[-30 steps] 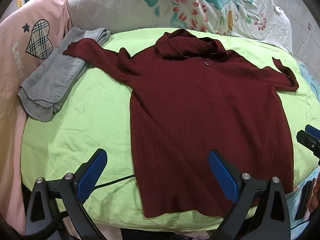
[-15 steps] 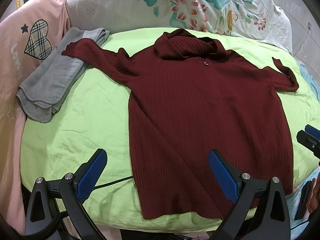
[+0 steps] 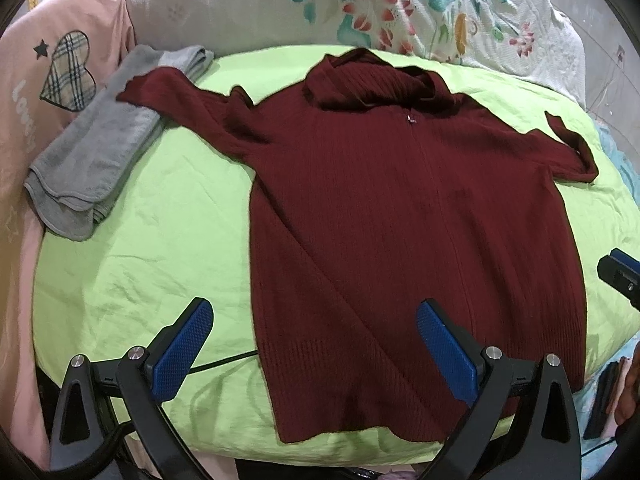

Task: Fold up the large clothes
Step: 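Lower the right tool onto a sweater sleeve cuff and close it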

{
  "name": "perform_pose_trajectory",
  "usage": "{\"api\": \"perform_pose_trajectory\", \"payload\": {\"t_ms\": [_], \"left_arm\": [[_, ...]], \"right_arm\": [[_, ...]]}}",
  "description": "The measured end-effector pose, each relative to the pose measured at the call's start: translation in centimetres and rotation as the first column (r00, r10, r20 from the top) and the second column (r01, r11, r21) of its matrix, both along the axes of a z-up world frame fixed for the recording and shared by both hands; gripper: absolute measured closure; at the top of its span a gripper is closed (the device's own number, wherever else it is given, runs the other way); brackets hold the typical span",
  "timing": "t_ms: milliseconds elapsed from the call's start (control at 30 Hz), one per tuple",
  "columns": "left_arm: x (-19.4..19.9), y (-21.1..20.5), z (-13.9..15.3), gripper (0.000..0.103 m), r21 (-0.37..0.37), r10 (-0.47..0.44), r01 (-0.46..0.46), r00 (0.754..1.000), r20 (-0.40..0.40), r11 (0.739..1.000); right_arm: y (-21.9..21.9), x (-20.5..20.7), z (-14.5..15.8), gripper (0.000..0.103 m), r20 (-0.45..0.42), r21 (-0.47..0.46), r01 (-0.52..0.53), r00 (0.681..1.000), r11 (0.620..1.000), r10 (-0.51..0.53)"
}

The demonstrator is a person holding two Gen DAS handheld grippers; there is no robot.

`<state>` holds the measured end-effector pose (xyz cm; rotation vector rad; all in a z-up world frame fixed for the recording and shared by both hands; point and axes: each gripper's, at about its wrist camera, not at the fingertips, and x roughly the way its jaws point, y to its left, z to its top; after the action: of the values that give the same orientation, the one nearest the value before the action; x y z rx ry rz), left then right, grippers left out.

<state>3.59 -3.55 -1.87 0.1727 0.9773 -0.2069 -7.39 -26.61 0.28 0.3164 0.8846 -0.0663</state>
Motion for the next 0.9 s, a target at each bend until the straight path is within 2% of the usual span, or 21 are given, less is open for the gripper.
{"api": "perform_pose_trajectory", "payload": {"t_ms": [233, 433, 533, 600, 667, 733, 800, 900], "left_arm": [[2.4, 0.8, -0.1, 0.001, -0.046, 0.038, -0.039, 0.999, -0.015, 0.998], [5.5, 0.5, 0.3, 0.001, -0.069, 0.042, -0.043, 0.999, -0.009, 0.997], [6.8, -0.4, 0.2, 0.001, -0.052, 0.040, -0.040, 0.999, -0.002, 0.998], [7.9, -1.0, -0.1, 0.001, -0.060, 0.044, -0.045, 0.999, -0.012, 0.997], [8.6, -1.6, -0.4, 0.001, -0.070, 0.050, -0.051, 0.999, -0.016, 0.996], [9.3, -2.4, -0.8, 0.001, -0.060, 0.051, -0.052, 0.999, -0.014, 0.997], [9.9, -3.3, -1.2, 0.001, -0.045, 0.040, -0.040, 0.999, -0.011, 0.998], [11.0, -4.9, -1.9, 0.001, -0.024, 0.020, -0.020, 1.000, -0.018, 1.000]], "right_arm": [[-4.8, 0.3, 0.3, 0.000, 0.036, 0.028, 0.094, 0.995, 0.995, -0.095], [-14.3, 0.8, 1.9, 0.001, 0.098, 0.120, 0.235, 0.964, 0.965, -0.247], [-20.5, 1.6, 2.6, 0.010, 0.111, 0.178, 0.310, 0.937, 0.934, -0.332], [-24.5, 2.8, 2.6, 0.014, 0.089, 0.205, 0.353, 0.922, 0.913, -0.376], [-27.8, 4.0, 2.4, 0.027, 0.074, 0.225, 0.381, 0.911, 0.897, -0.406], [-31.4, 5.3, 1.9, 0.028, 0.059, 0.244, 0.415, 0.896, 0.876, -0.441], [-34.6, 7.1, 1.1, 0.035, 0.046, 0.242, 0.442, 0.884, 0.864, -0.465], [-38.0, 9.8, -0.2, 0.038, 0.024, 0.233, 0.450, 0.884, 0.862, -0.467]]}}
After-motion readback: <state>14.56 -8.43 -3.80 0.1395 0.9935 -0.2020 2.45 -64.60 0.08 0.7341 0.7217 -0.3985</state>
